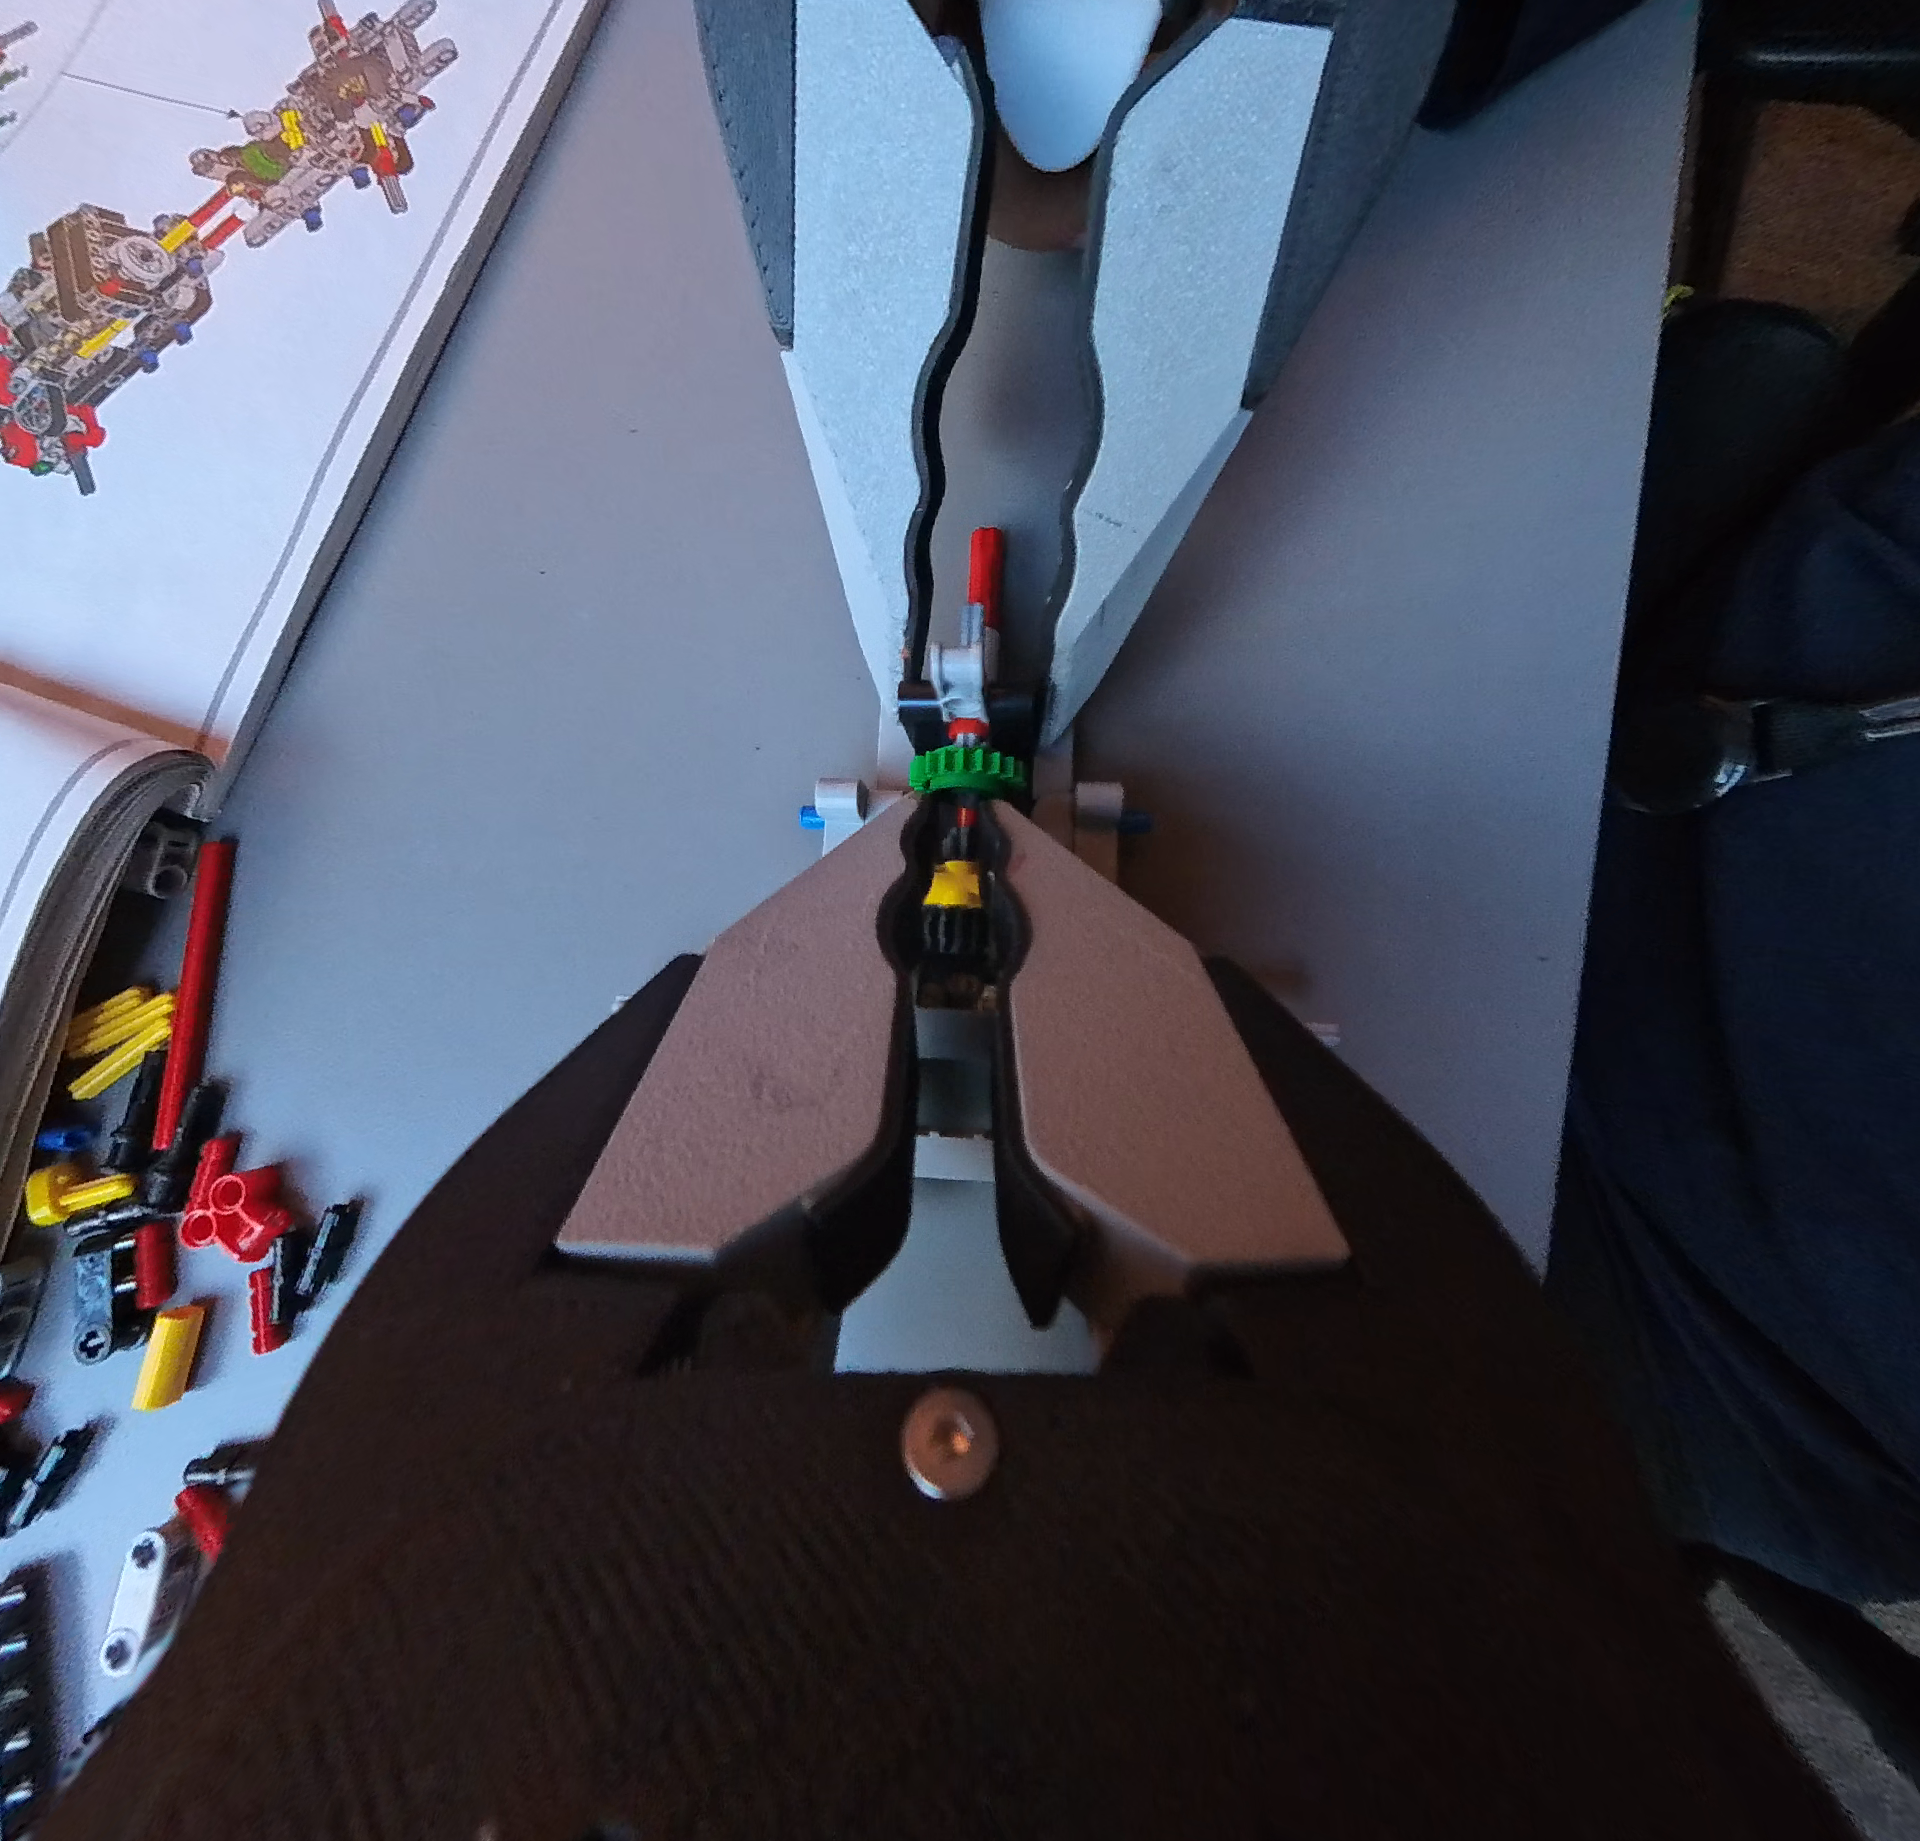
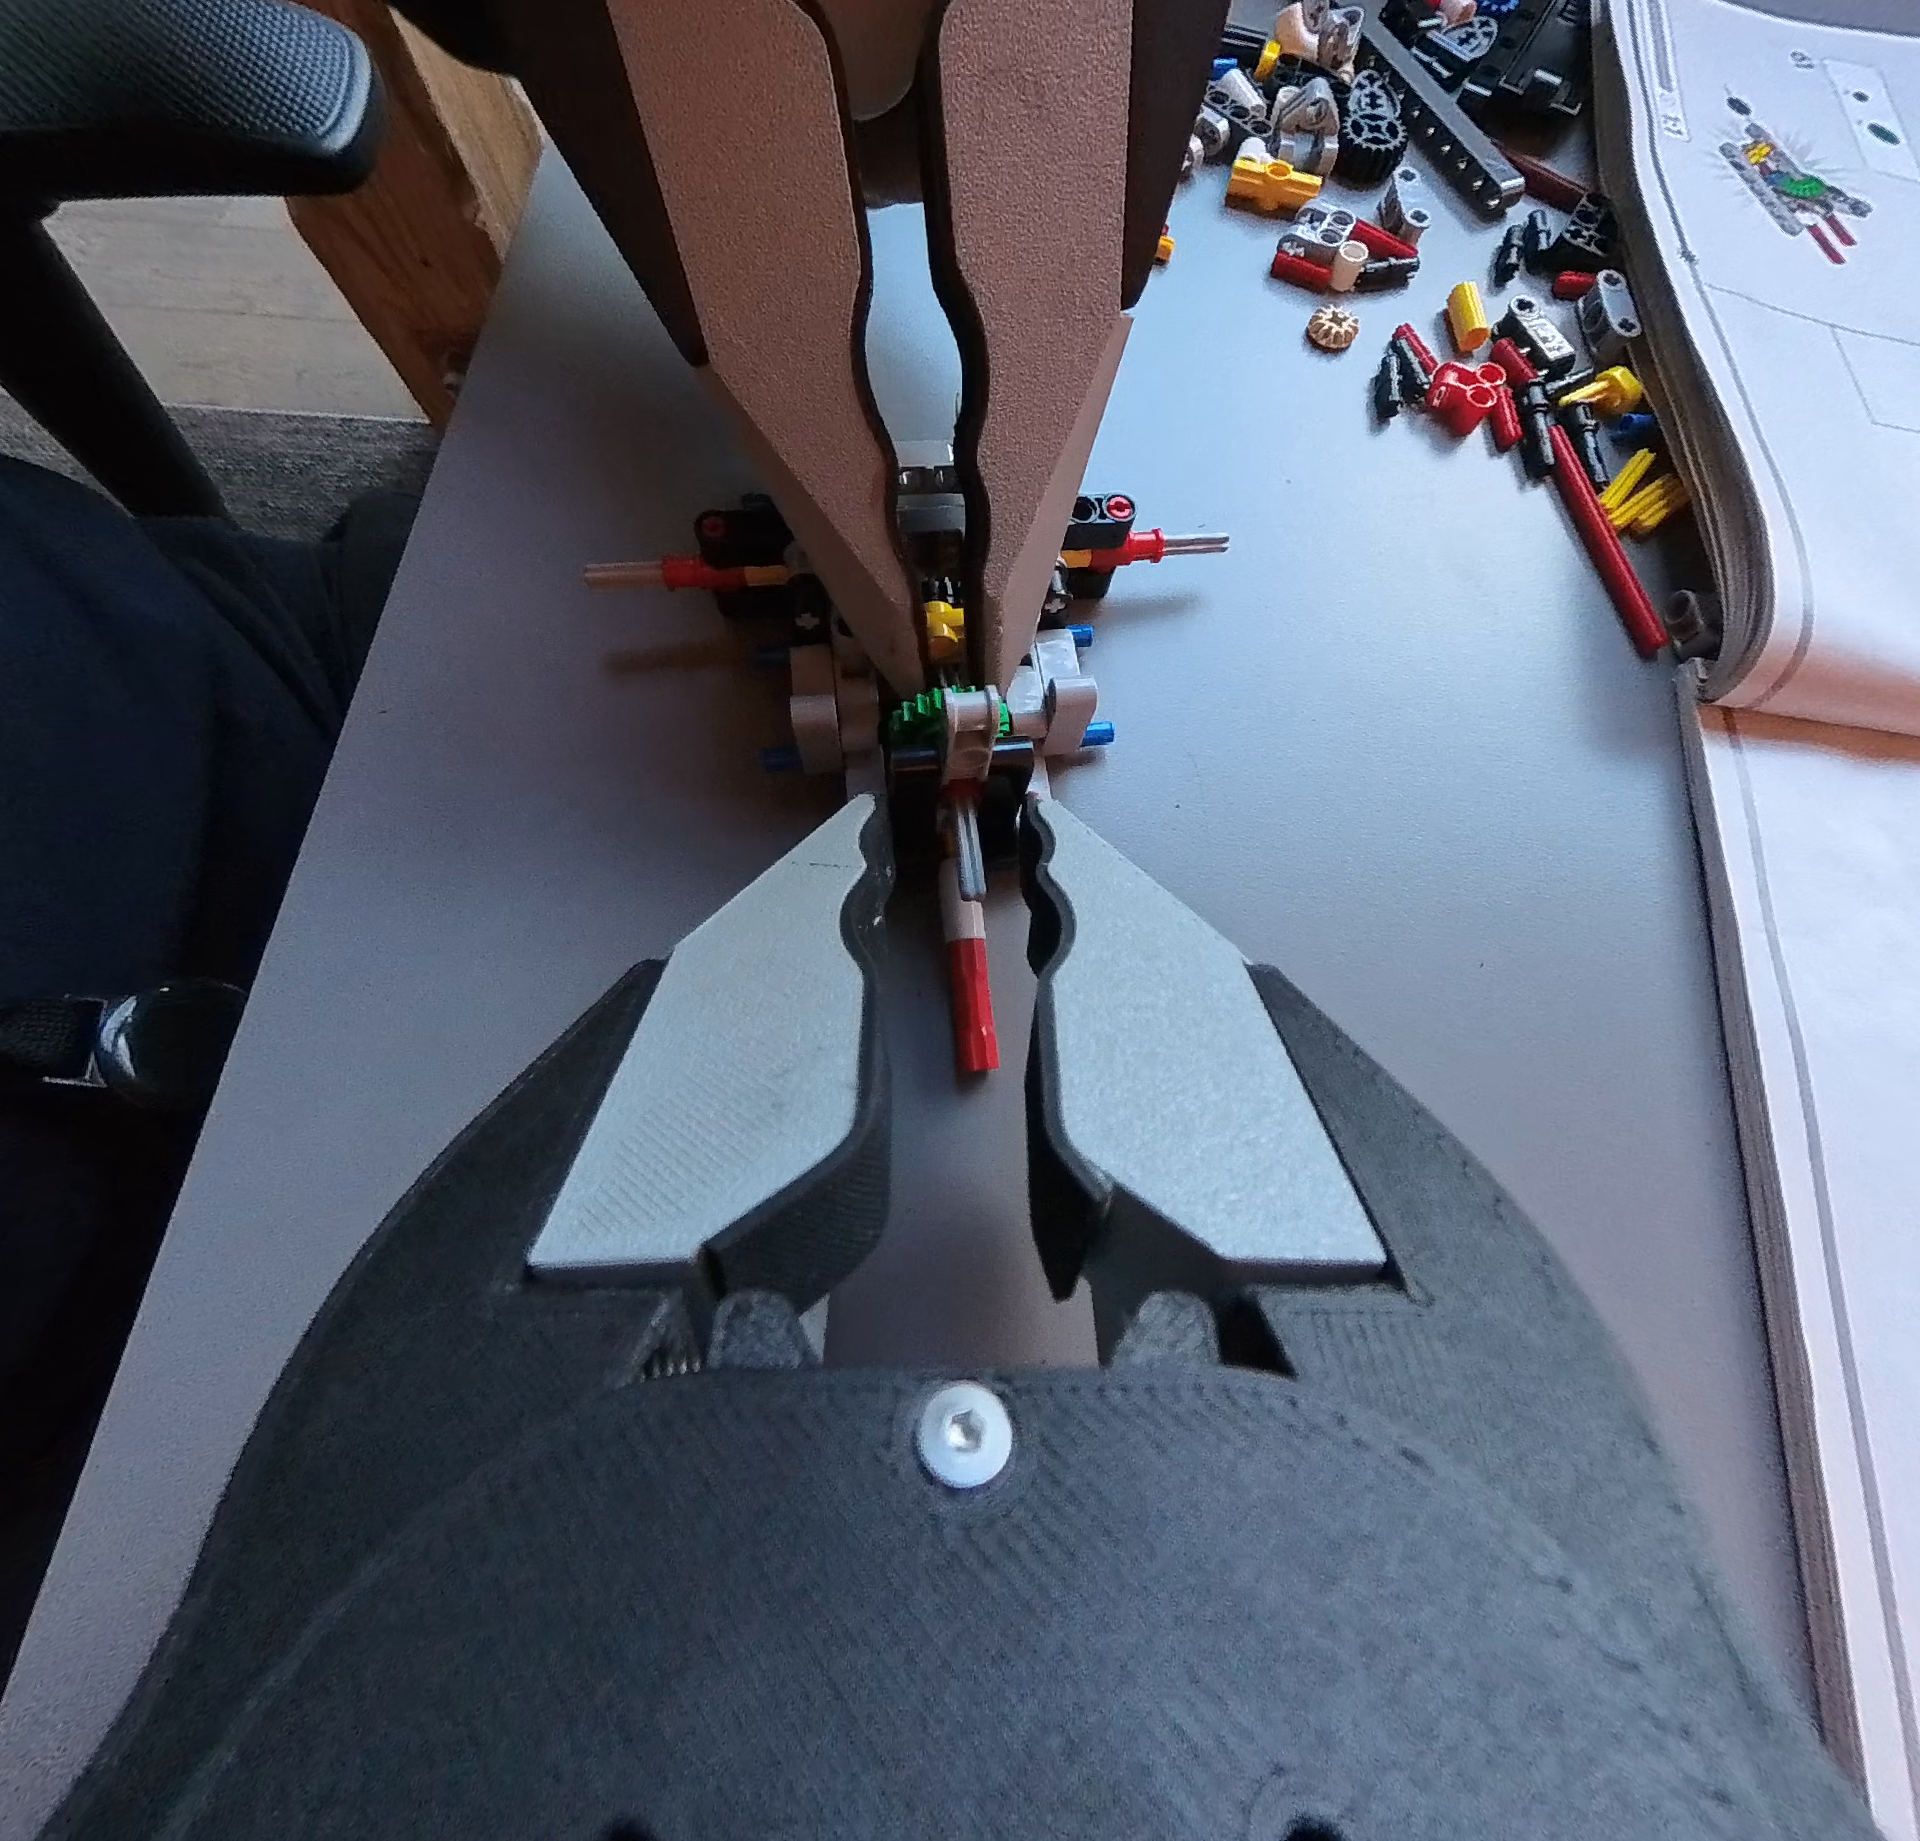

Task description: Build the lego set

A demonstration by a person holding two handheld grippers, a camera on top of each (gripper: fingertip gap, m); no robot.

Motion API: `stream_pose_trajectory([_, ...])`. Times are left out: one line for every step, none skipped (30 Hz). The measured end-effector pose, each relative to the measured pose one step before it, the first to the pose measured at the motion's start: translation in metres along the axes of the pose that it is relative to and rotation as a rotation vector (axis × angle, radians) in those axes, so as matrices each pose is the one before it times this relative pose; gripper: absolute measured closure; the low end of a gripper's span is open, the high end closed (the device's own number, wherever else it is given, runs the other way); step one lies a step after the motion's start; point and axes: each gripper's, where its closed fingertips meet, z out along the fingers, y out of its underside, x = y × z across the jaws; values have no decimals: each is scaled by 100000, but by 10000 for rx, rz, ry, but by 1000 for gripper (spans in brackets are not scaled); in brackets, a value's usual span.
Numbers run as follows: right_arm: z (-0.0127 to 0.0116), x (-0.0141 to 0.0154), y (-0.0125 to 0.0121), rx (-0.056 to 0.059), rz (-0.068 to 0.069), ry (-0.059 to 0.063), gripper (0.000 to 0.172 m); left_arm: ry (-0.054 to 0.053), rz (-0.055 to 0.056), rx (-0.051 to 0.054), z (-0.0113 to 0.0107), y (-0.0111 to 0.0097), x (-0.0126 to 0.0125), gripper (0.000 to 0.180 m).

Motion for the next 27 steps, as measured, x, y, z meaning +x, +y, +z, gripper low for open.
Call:
stream_pose_trajectory([-10,23,0,-6,4,18,150,30,-112,40,7,3,-20,178])
stream_pose_trajectory([-35,24,21,-9,-19,39,150,22,-78,50,-2,4,-18,178])
stream_pose_trajectory([-62,8,67,-25,-52,32,151,8,-23,34,-27,23,-12,178])
stream_pose_trajectory([-127,81,141,-38,-67,73,150,-28,-13,9,-22,33,-56,177])
stream_pose_trajectory([-238,163,176,-34,-64,93,149,-45,-20,-4,-36,28,-72,176])
stream_pose_trajectory([-306,185,174,-20,-22,78,149,-30,-15,-7,-48,26,-40,176])
stream_pose_trajectory([-333,156,76,54,32,37,150,7,7,8,-40,-7,26,175])
stream_pose_trajectory([-298,13,-3,97,62,-63,151,29,18,12,-14,-10,88,173])
stream_pose_trajectory([-230,-71,-24,79,54,-100,152,20,21,-4,-3,4,72,172])
stream_pose_trajectory([-120,-30,16,31,6,-43,155,14,26,-9,9,-5,57,171])
stream_pose_trajectory([-21,-5,71,-23,-43,6,157,1,29,-12,17,-12,39,171])
stream_pose_trajectory([79,-106,66,-51,-76,-28,159,-9,37,-21,3,-7,20,171])
stream_pose_trajectory([92,-166,42,-55,-94,-41,163,-11,25,-18,-5,1,0,172])
stream_pose_trajectory([93,-178,30,-47,-112,-33,167,-7,14,-15,-1,-5,0,172])
stream_pose_trajectory([76,-149,17,-32,-98,-25,172,-19,6,-16,-14,25,-17,172])
stream_pose_trajectory([66,-22,1,-13,-55,31,172,-6,15,-19,-29,28,0,172])
stream_pose_trajectory([7,-20,-16,10,-19,-4,172,-3,0,-8,-45,25,-5,171])
stream_pose_trajectory([-1,-52,-4,7,23,-40,172,19,-19,0,-54,15,22,171])
stream_pose_trajectory([10,-36,30,-10,40,-41,172,67,-16,3,-58,17,92,169])
stream_pose_trajectory([24,-14,67,-40,18,-16,172,32,-11,-28,-55,63,44,168])
stream_pose_trajectory([40,20,173,-94,-22,15,172,13,30,-52,-58,95,41,167])
stream_pose_trajectory([44,2,124,-58,-39,20,172,-21,43,-57,-71,96,-2,166])
stream_pose_trajectory([44,-54,36,-14,-19,-17,172,-15,31,-35,-46,56,19,166])
stream_pose_trajectory([35,-70,-32,17,3,-34,172,-4,4,-20,5,5,19,166])
stream_pose_trajectory([27,-51,-43,9,10,-29,172,6,4,-37,65,-8,19,167])
stream_pose_trajectory([24,-26,-61,21,19,-21,172,3,38,-13,48,-65,17,167])
stream_pose_trajectory([6,11,-106,47,38,-1,168,-9,52,-44,42,-41,10,167])
